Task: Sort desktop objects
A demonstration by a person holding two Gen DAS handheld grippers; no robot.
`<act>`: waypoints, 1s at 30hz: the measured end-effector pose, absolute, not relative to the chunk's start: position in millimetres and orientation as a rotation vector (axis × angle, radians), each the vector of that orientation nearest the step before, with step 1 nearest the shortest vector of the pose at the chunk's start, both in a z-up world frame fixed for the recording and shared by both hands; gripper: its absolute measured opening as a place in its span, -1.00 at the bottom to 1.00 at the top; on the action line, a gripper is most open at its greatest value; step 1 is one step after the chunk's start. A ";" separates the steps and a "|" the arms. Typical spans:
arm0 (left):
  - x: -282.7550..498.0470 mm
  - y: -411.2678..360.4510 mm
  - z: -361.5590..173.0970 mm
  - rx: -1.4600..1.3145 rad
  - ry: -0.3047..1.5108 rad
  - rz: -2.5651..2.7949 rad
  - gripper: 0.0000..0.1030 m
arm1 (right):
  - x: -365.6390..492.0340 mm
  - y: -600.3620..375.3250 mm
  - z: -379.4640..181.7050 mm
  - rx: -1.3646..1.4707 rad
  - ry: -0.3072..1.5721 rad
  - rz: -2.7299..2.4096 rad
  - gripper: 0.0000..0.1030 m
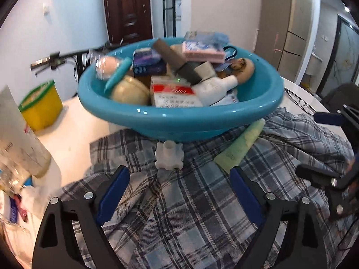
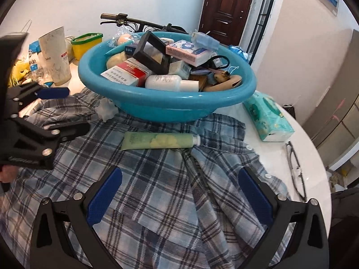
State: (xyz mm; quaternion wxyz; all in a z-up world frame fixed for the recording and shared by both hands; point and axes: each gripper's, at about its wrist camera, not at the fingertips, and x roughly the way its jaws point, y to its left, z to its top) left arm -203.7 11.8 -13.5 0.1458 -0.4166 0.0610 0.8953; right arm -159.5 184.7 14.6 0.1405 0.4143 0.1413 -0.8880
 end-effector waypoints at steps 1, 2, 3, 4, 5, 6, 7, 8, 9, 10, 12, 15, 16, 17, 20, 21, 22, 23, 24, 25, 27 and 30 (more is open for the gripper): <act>-207.4 11.6 -16.7 -1.205 0.175 2.576 0.77 | -159.6 182.7 13.2 1.194 0.419 -2.562 1.00; -210.5 12.1 -18.8 -1.200 0.189 2.584 0.76 | -160.0 180.4 11.4 1.191 0.434 -2.559 1.00; -213.7 12.7 -20.4 -1.194 0.212 2.597 0.74 | -160.6 178.4 9.7 1.190 0.445 -2.556 1.00; -216.6 14.1 -22.3 -1.190 0.246 2.613 0.73 | -161.5 176.5 8.1 1.190 0.454 -2.552 1.00; -218.8 15.3 -23.8 -1.185 0.273 2.630 0.73 | -162.5 174.9 6.8 1.194 0.457 -2.547 1.00; -219.6 15.8 -23.9 -1.178 0.279 2.633 0.73 | -163.8 174.0 5.7 1.198 0.456 -2.541 1.00; -220.4 16.8 -23.6 -1.174 0.289 2.624 0.73 | -165.3 173.3 4.7 1.203 0.454 -2.537 1.00; -222.0 18.0 -24.1 -1.174 0.300 2.613 0.73 | -166.9 173.0 4.0 1.206 0.453 -2.536 1.00; -223.1 18.1 -24.1 -1.173 0.304 2.612 0.73 | -168.5 172.8 3.3 1.207 0.457 -2.537 1.00; -224.7 18.0 -23.9 -1.168 0.302 2.614 0.73 | -170.6 172.7 2.4 1.208 0.462 -2.541 1.00; -229.2 18.6 -24.2 -1.168 0.295 2.604 0.73 | -173.9 172.3 0.7 1.196 0.484 -2.568 1.00; -236.0 18.6 -26.2 -1.190 0.260 2.584 0.72 | -174.3 165.0 -1.5 1.118 0.602 -2.630 1.00; -238.5 18.4 -27.3 -1.199 0.242 2.569 0.66 | -175.1 162.7 -2.8 1.116 0.619 -2.620 1.00; -240.5 18.3 -28.4 -1.206 0.236 2.560 0.61 | -177.4 161.5 -4.3 1.137 0.608 -2.597 1.00; -247.5 18.7 -34.2 -1.237 0.250 2.551 0.40 | -183.6 160.9 -8.3 1.202 0.538 -2.545 1.00; -249.7 18.0 -36.8 -1.253 0.250 2.551 0.26 | -184.2 160.3 -8.7 1.201 0.542 -2.546 0.99; -251.8 17.2 -39.9 -1.272 0.242 2.544 0.10 | -183.9 159.7 -9.1 1.191 0.556 -2.554 0.99; -253.9 15.8 -42.2 -1.288 0.229 2.534 0.04 | -183.6 159.4 -9.1 1.178 0.571 -2.562 0.99; -255.9 14.4 -44.9 -1.301 0.215 2.520 -0.03 | -183.6 159.5 -9.3 1.176 0.573 -2.564 0.99; -256.9 13.6 -46.1 -1.302 0.214 2.515 -0.08 | -184.1 160.7 -9.2 1.180 0.563 -2.561 0.99; -258.1 11.7 -47.1 -1.294 0.225 2.511 -0.23 | -185.5 165.1 -9.1 1.202 0.525 -2.554 0.99; -256.6 6.4 -42.9 -1.295 0.201 2.498 -0.23 | -186.1 171.3 -7.5 1.201 0.511 -2.573 1.00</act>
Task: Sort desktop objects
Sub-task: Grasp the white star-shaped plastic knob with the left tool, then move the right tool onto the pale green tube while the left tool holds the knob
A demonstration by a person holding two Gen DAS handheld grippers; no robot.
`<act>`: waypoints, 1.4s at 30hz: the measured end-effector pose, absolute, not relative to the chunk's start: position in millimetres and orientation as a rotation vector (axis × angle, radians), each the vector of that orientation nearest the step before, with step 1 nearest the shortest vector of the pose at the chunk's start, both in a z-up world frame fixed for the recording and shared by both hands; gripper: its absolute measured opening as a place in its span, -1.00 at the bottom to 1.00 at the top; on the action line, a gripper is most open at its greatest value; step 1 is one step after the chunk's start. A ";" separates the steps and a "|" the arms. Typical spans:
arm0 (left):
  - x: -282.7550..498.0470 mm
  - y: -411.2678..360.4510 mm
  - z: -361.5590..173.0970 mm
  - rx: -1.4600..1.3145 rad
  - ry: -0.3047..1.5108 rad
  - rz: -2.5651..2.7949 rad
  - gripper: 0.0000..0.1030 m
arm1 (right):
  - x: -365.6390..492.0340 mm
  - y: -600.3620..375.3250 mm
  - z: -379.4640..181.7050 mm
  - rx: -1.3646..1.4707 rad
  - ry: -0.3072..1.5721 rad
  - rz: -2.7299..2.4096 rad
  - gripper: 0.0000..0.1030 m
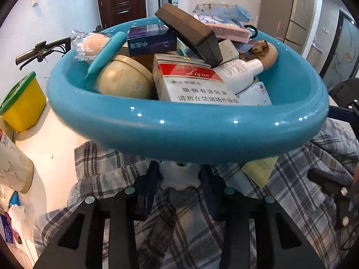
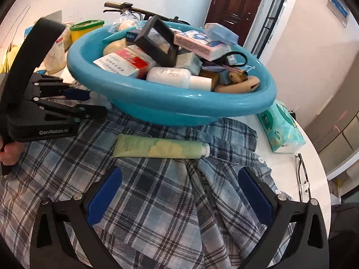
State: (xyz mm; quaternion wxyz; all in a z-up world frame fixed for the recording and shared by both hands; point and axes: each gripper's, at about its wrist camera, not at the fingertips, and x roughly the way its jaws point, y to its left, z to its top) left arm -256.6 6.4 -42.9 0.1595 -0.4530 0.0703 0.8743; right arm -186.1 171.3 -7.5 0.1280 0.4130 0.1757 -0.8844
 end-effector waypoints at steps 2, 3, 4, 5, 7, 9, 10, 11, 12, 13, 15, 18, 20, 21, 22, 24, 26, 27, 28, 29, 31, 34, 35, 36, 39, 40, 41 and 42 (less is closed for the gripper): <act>-253.0 1.5 -38.8 -1.298 0.193 2.499 -0.23 | -185.3 173.6 -6.2 1.190 0.528 -2.592 1.00; -249.3 -0.4 -35.4 -1.298 0.185 2.495 -0.23 | -184.9 174.1 -5.6 1.185 0.533 -2.599 1.00; -246.4 -1.3 -33.1 -1.300 0.181 2.490 -0.23 | -184.7 174.9 -5.1 1.181 0.534 -2.603 1.00; -242.6 -2.0 -30.6 -1.305 0.179 2.485 -0.23 | -184.2 175.5 -4.4 1.178 0.533 -2.605 1.00; -233.0 -1.6 -25.8 -1.321 0.182 2.469 -0.23 | -183.2 176.1 -3.4 1.178 0.520 -2.603 1.00; -222.8 -0.5 -23.5 -1.350 0.195 2.439 -0.23 | -182.1 175.3 -3.1 1.180 0.513 -2.599 1.00; -216.1 -0.5 -23.9 -1.378 0.206 2.424 -0.23 | -181.4 174.5 -3.1 1.180 0.513 -2.596 1.00; -209.3 -1.0 -25.1 -1.401 0.194 2.402 -0.23 | -180.3 173.5 -3.2 1.178 0.517 -2.595 1.00; -203.3 0.5 -27.4 -1.418 0.184 2.380 -0.23 | -179.0 172.6 -3.2 1.174 0.522 -2.596 1.00; -193.8 3.3 -31.6 -1.424 0.186 2.374 -0.23 | -177.8 171.7 -3.0 1.169 0.528 -2.598 1.00; -181.2 8.8 -34.0 -1.415 0.213 2.371 -0.23 | -176.6 170.4 -3.2 1.163 0.535 -2.597 1.00; -178.0 15.3 -36.6 -1.412 0.232 2.363 -0.23 | -178.7 167.7 -5.9 1.187 0.519 -2.585 1.00; -178.5 21.5 -39.5 -1.433 0.223 2.359 -0.22 | -180.1 165.9 -8.0 1.214 0.488 -2.564 1.00; -181.1 23.1 -43.8 -1.458 0.237 2.360 -0.04 | -180.0 165.3 -8.9 1.222 0.477 -2.555 1.00; -180.4 23.7 -47.4 -1.474 0.251 2.365 0.20 | -180.0 164.7 -9.5 1.229 0.471 -2.548 1.00; -179.6 23.9 -49.2 -1.447 0.257 2.386 0.31 | -180.2 164.0 -10.2 1.237 0.471 -2.542 1.00; -179.9 24.0 -49.8 -1.442 0.260 2.392 0.31 | -182.0 165.3 -10.7 1.238 0.467 -2.542 1.00; -180.0 23.2 -49.3 -1.435 0.254 2.397 0.26 | -183.5 166.3 -11.0 1.240 0.465 -2.543 1.00; -179.9 22.4 -48.8 -1.432 0.252 2.404 -0.01 | -185.3 167.4 -11.4 1.242 0.461 -2.543 1.00; -179.3 21.3 -47.4 -1.423 0.259 2.416 -0.18 | -187.8 168.8 -12.0 1.243 0.452 -2.542 1.00; -180.2 19.7 -44.6 -1.411 0.265 2.422 -0.24 | -193.4 171.9 -12.8 1.229 0.419 -2.545 1.00; -181.4 18.5 -38.2 -1.389 0.258 2.452 -0.24 | -201.6 176.2 -13.9 1.213 0.356 -2.571 1.00; -180.6 18.8 -34.5 -1.375 0.261 2.464 -0.24 | -205.2 176.5 -15.1 1.220 0.330 -2.559 1.00; -182.0 18.9 -31.4 -1.360 0.267 2.478 -0.24 | -207.4 176.1 -16.2 1.225 0.315 -2.547 1.00; -189.9 19.2 -24.1 -1.337 0.265 2.506 -0.24 | -213.0 171.6 -19.4 1.230 0.334 -2.550 1.00; -192.7 19.3 -22.9 -1.339 0.258 2.506 -0.24 | -213.9 169.7 -20.3 1.226 0.347 -2.551 1.00; -196.0 19.3 -21.9 -1.344 0.245 2.505 -0.24 | -215.0 167.9 -21.6 1.225 0.363 -2.551 1.00; -197.0 19.6 -23.0 -1.348 0.236 2.501 -0.24 | -216.8 166.6 -22.9 1.226 0.378 -2.550 1.00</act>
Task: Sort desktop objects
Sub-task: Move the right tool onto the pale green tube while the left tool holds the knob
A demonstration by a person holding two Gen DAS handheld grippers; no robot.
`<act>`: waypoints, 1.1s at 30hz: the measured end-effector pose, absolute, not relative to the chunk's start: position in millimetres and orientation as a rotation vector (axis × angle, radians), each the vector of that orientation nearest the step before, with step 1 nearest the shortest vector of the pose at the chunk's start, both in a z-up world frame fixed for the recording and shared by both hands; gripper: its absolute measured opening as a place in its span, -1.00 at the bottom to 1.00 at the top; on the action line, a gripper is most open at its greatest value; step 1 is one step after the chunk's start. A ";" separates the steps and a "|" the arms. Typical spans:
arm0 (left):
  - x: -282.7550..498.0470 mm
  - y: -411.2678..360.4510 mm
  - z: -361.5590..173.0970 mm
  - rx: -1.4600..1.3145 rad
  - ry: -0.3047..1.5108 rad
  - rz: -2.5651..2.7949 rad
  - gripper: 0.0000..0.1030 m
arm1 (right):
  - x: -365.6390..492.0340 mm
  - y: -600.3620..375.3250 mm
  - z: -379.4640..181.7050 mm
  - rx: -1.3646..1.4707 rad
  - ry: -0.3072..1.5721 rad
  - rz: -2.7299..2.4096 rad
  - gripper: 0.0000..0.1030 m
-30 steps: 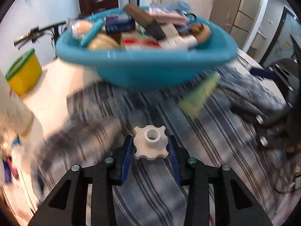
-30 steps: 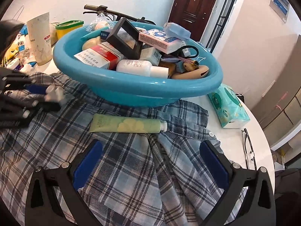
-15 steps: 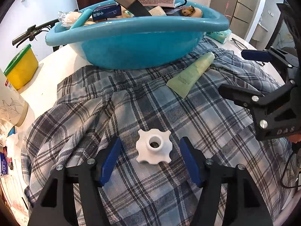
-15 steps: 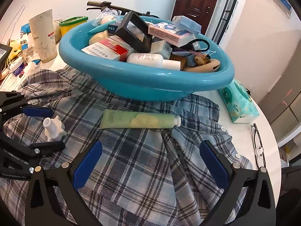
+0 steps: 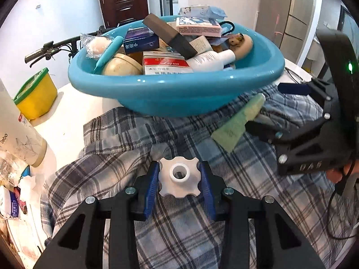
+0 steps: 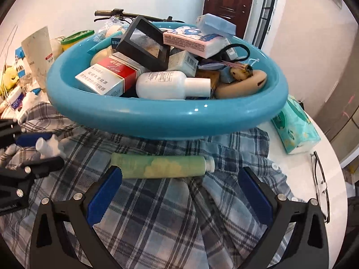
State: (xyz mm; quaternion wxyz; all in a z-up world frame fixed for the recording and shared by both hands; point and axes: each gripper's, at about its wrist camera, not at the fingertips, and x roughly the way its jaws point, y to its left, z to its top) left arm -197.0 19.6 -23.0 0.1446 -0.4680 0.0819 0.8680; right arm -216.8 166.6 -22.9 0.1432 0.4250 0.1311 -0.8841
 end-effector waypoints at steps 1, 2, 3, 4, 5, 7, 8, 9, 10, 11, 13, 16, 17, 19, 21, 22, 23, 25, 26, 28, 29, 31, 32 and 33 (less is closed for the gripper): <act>-199.3 20.2 -23.5 -1.356 0.227 2.494 -0.24 | -218.3 165.7 -23.9 1.225 0.389 -2.547 1.00; -201.3 20.8 -24.3 -1.360 0.221 2.489 -0.24 | -219.6 165.4 -24.5 1.220 0.394 -2.544 1.00; -201.9 20.4 -26.6 -1.361 0.223 2.486 -0.24 | -220.9 166.1 -24.7 1.212 0.393 -2.541 1.00; -202.4 22.3 -28.1 -1.361 0.233 2.479 -0.24 | -222.1 167.5 -24.7 1.202 0.381 -2.535 1.00; -202.8 24.8 -30.1 -1.364 0.251 2.457 -0.24 | -222.9 169.4 -24.4 1.196 0.362 -2.525 1.00; -205.5 29.2 -35.4 -1.382 0.285 2.442 -0.24 | -224.9 172.2 -24.3 1.199 0.320 -2.492 1.00; -205.7 29.8 -36.9 -1.385 0.285 2.440 -0.24 | -225.6 173.8 -24.1 1.202 0.293 -2.479 1.00; -206.2 30.3 -37.8 -1.382 0.282 2.429 -0.24 | -226.0 174.7 -24.0 1.204 0.270 -2.469 0.97; -205.9 31.0 -37.9 -1.381 0.286 2.432 -0.24 | -226.0 175.1 -24.2 1.208 0.261 -2.461 0.82; -206.2 30.8 -37.6 -1.378 0.292 2.444 -0.24 | -225.7 174.2 -25.0 1.213 0.267 -2.450 0.54; -206.4 29.6 -35.5 -1.370 0.291 2.454 -0.24 | -224.1 171.5 -27.6 1.233 0.306 -2.427 0.31; -204.8 26.0 -31.4 -1.369 0.272 2.453 -0.24 | -217.0 169.3 -27.9 1.222 0.363 -2.420 -0.09; -203.6 25.4 -30.4 -1.367 0.273 2.453 -0.24 | -213.6 169.6 -27.5 1.226 0.368 -2.405 -0.23; -199.3 24.7 -28.4 -1.359 0.288 2.455 -0.24 | -206.3 172.4 -26.8 1.252 0.335 -2.353 -0.36; -191.0 27.9 -25.8 -1.326 0.348 2.462 -0.24 | -197.9 175.2 -27.0 1.296 0.282 -2.291 -0.36; -188.2 32.5 -24.5 -1.305 0.378 2.460 -0.24 | -192.1 174.7 -27.3 1.312 0.263 -2.260 -0.36; -183.5 34.7 -22.3 -1.288 0.390 2.454 -0.24 | -184.9 172.2 -27.1 1.321 0.257 -2.226 -0.36; -180.5 35.7 -19.2 -1.287 0.367 2.441 -0.24 | -171.7 163.8 -24.2 1.291 0.309 -2.206 -0.36; -180.0 36.2 -17.2 -1.296 0.344 2.436 -0.24 | -165.9 160.6 -20.4 1.247 0.363 -2.241 -0.35; -177.7 41.5 -13.0 -1.300 0.311 2.438 -0.24 | -163.9 157.6 -12.4 1.154 0.459 -2.350 -0.02; -178.4 41.7 -11.4 -1.295 0.308 2.445 -0.24 | -169.7 155.1 -9.4 1.124 0.479 -2.392 0.27; -178.3 43.2 -7.0 -1.274 0.313 2.471 -0.24 | -182.2 152.7 -3.2 1.064 0.487 -2.464 0.45; -178.5 43.2 -5.4 -1.266 0.312 2.481 -0.24 | -188.5 152.9 -1.9 1.043 0.496 -2.481 0.46; -178.9 43.2 -4.8 -1.263 0.306 2.487 -0.24 | -193.8 154.7 -1.5 1.036 0.507 -2.474 0.46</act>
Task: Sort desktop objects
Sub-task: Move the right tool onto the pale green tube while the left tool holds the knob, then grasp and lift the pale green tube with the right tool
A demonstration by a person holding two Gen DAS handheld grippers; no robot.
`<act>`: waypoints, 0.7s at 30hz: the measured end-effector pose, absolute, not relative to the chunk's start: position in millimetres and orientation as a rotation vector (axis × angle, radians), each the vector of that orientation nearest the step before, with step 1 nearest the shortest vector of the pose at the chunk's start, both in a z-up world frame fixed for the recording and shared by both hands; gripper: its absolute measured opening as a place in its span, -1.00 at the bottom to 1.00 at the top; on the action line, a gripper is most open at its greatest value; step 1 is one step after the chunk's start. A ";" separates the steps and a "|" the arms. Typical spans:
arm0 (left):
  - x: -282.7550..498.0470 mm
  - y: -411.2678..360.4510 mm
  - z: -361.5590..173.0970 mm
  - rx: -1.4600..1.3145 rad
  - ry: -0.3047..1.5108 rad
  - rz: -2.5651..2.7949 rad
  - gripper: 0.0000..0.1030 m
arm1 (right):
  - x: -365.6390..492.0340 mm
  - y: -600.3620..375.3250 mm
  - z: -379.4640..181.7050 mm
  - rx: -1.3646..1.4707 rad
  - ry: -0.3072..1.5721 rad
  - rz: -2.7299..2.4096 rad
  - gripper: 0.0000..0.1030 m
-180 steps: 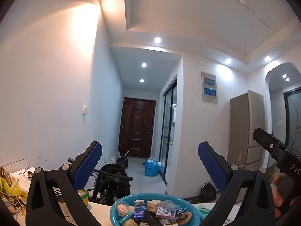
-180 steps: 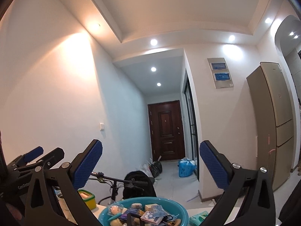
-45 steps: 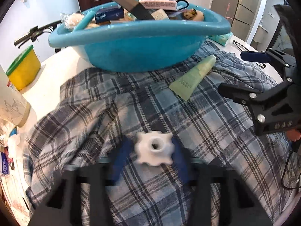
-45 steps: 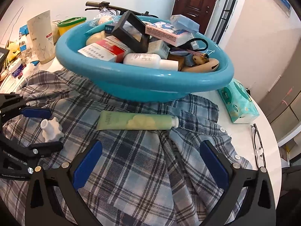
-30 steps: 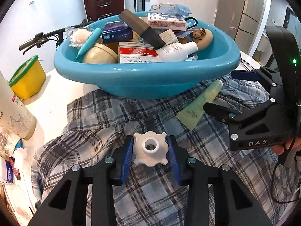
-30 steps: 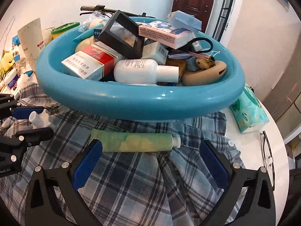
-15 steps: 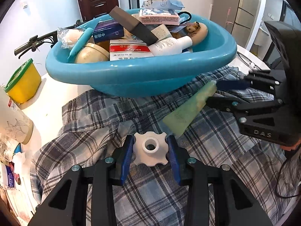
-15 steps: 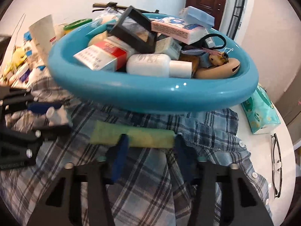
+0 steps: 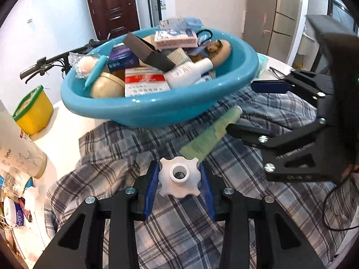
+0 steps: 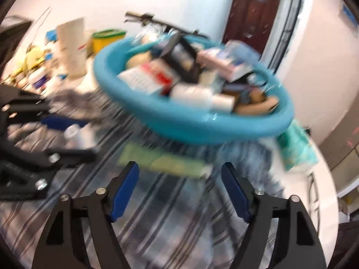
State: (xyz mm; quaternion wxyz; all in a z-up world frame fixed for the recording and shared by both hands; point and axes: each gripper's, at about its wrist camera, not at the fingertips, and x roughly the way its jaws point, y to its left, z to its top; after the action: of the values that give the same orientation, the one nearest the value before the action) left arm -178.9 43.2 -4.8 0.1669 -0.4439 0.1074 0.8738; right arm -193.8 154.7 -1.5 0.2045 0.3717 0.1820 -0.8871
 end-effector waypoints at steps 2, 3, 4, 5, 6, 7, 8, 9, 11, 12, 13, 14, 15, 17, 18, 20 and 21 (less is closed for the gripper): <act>-183.9 40.1 -6.4 -1.274 0.289 2.485 -0.24 | -204.0 154.2 -5.1 1.043 0.515 -2.457 0.46; -185.8 39.1 -7.2 -1.282 0.284 2.481 -0.24 | -207.4 156.3 -7.8 1.053 0.504 -2.447 0.46; -187.1 36.6 -8.9 -1.287 0.282 2.479 -0.24 | -210.6 157.1 -10.7 1.064 0.491 -2.430 0.46; -188.5 36.8 -10.4 -1.294 0.283 2.477 -0.24 | -214.0 158.9 -13.7 1.075 0.482 -2.416 0.46; -189.8 37.0 -11.5 -1.297 0.285 2.474 -0.24 | -216.6 158.8 -16.6 1.082 0.479 -2.411 0.46; -190.6 38.0 -12.8 -1.299 0.289 2.471 -0.24 | -218.9 158.7 -19.5 1.085 0.477 -2.410 0.46; -191.1 39.1 -13.8 -1.297 0.293 2.469 -0.24 | -221.2 158.8 -21.5 1.083 0.473 -2.410 0.46; -191.4 39.6 -14.4 -1.295 0.296 2.467 -0.24 | -223.1 158.8 -23.1 1.081 0.467 -2.408 0.46; -192.2 40.5 -15.5 -1.295 0.299 2.463 -0.24 | -227.2 160.0 -26.4 1.087 0.445 -2.385 0.46; -193.3 40.6 -16.0 -1.298 0.298 2.462 -0.24 | -228.7 160.0 -28.0 1.095 0.430 -2.366 0.46; -194.4 40.5 -16.4 -1.300 0.297 2.461 -0.24 | -229.9 161.0 -28.6 1.099 0.410 -2.348 0.46; -195.2 40.6 -16.6 -1.303 0.297 2.462 -0.24 | -231.2 161.0 -29.8 1.117 0.396 -2.317 0.46; -195.3 41.0 -16.7 -1.305 0.296 2.461 -0.24 | -231.3 160.3 -30.9 1.134 0.384 -2.287 0.46; -196.1 40.7 -17.6 -1.308 0.295 2.457 -0.24 | -228.8 159.7 -33.4 1.166 0.378 -2.239 0.46; -195.9 40.3 -18.0 -1.309 0.294 2.456 -0.24 | -226.6 158.9 -35.3 1.179 0.384 -2.212 0.46; -195.9 39.5 -19.0 -1.313 0.290 2.455 -0.24 | -219.4 158.8 -37.1 1.188 0.395 -2.178 0.46; -195.8 38.9 -19.6 -1.316 0.286 2.454 -0.24 | -215.7 158.3 -37.8 1.185 0.405 -2.173 0.46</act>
State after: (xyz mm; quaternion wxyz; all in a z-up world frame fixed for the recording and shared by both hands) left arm -195.8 38.9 -19.6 0.1703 -0.4634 0.1007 0.8638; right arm -215.7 158.3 -37.8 0.3113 0.4490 0.1535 -0.8234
